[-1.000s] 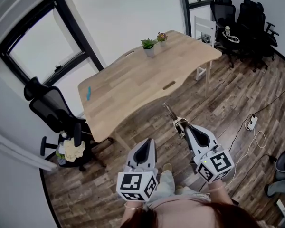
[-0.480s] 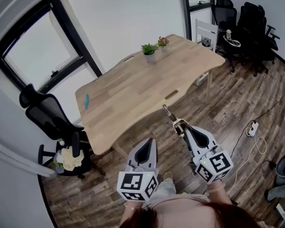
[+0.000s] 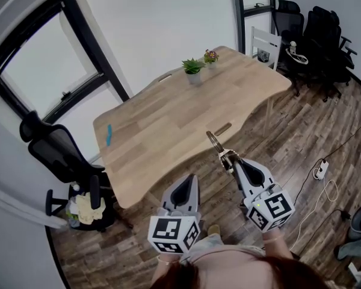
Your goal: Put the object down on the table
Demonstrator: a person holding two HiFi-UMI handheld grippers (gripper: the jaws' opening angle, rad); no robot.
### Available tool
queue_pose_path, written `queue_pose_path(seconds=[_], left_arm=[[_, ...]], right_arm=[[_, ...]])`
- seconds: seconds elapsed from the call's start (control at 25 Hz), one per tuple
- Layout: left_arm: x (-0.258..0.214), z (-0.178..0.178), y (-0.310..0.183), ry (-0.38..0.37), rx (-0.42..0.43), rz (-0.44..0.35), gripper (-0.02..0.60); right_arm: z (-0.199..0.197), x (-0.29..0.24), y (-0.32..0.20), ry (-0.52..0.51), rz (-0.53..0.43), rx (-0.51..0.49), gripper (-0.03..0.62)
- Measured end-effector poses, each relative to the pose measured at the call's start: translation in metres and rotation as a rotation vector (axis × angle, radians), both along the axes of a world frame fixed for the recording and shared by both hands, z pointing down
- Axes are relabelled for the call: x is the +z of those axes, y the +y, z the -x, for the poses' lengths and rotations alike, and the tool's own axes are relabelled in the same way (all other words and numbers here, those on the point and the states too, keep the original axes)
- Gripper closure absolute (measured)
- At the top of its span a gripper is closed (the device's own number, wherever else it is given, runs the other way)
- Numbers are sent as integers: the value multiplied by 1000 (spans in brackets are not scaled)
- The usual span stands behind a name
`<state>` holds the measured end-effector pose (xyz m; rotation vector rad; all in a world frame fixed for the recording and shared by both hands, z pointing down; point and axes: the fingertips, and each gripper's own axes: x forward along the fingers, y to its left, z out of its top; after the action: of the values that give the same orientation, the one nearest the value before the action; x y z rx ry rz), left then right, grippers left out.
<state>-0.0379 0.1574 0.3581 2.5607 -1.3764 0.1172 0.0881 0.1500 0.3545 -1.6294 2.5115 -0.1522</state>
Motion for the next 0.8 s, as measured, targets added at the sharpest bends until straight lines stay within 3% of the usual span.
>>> queue_pose_path(seconds=[0.8], left_arm=[[7, 24, -81, 34, 75, 9, 580]], right_arm=[[18, 3, -85, 28, 11, 78, 586]])
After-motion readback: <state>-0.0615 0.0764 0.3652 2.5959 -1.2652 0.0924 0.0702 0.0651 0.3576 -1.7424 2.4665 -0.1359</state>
